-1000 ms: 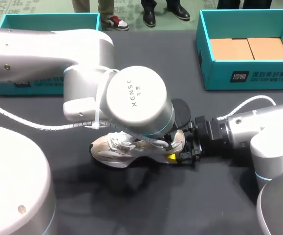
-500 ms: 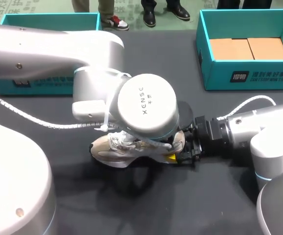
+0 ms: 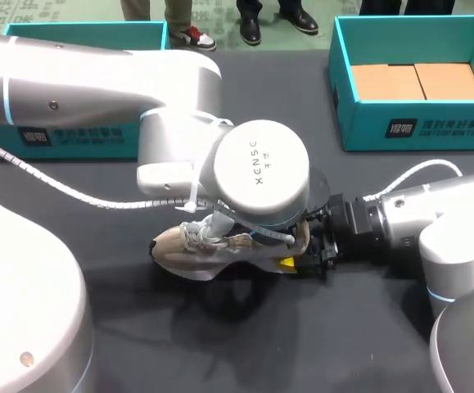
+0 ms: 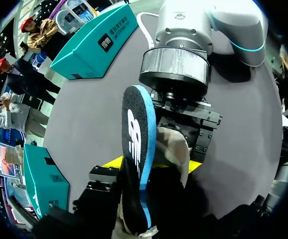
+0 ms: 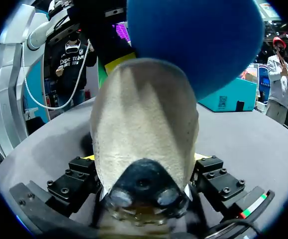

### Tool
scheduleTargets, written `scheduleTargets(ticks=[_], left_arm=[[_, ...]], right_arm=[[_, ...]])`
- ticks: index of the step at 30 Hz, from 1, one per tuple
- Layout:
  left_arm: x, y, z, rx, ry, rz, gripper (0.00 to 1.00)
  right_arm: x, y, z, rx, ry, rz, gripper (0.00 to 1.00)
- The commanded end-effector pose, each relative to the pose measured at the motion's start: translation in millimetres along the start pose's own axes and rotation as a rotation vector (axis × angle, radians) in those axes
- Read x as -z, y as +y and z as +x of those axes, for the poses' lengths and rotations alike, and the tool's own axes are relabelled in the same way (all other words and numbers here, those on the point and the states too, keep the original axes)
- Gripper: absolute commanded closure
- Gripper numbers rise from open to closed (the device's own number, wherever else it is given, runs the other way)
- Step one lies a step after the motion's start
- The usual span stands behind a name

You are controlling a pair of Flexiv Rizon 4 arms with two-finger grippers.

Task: Take the shoe out of the shoebox, open the shoe tongue, remove and reinsert the insole, then place the shoe into the shoebox

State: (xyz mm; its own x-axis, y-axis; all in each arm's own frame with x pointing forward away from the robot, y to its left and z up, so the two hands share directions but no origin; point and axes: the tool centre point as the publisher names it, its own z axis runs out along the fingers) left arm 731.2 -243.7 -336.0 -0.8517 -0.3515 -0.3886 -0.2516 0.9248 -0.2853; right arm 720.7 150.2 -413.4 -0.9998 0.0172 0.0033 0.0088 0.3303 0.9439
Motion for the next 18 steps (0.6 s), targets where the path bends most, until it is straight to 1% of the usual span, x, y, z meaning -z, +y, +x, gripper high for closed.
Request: scheduleTargets(ticks=[1, 13, 18], left_arm=[[-3.7, -1.5, -0.9, 0.003, 0.01, -0.002, 1.0], [6.9, -3.4, -5.2, 0.006, 0.054, 0.027, 1.0], [11.9, -7.3, -7.9, 0.004, 0.112, 0.037, 1.0]], right_arm=[[-1.9, -1.3, 1.3, -0.001, -0.001, 0.004, 1.0], [-1.9, -1.3, 1.3, -0.001, -0.001, 0.004, 1.0], [-1.9, -1.3, 1.3, -0.001, -0.001, 0.004, 1.0]])
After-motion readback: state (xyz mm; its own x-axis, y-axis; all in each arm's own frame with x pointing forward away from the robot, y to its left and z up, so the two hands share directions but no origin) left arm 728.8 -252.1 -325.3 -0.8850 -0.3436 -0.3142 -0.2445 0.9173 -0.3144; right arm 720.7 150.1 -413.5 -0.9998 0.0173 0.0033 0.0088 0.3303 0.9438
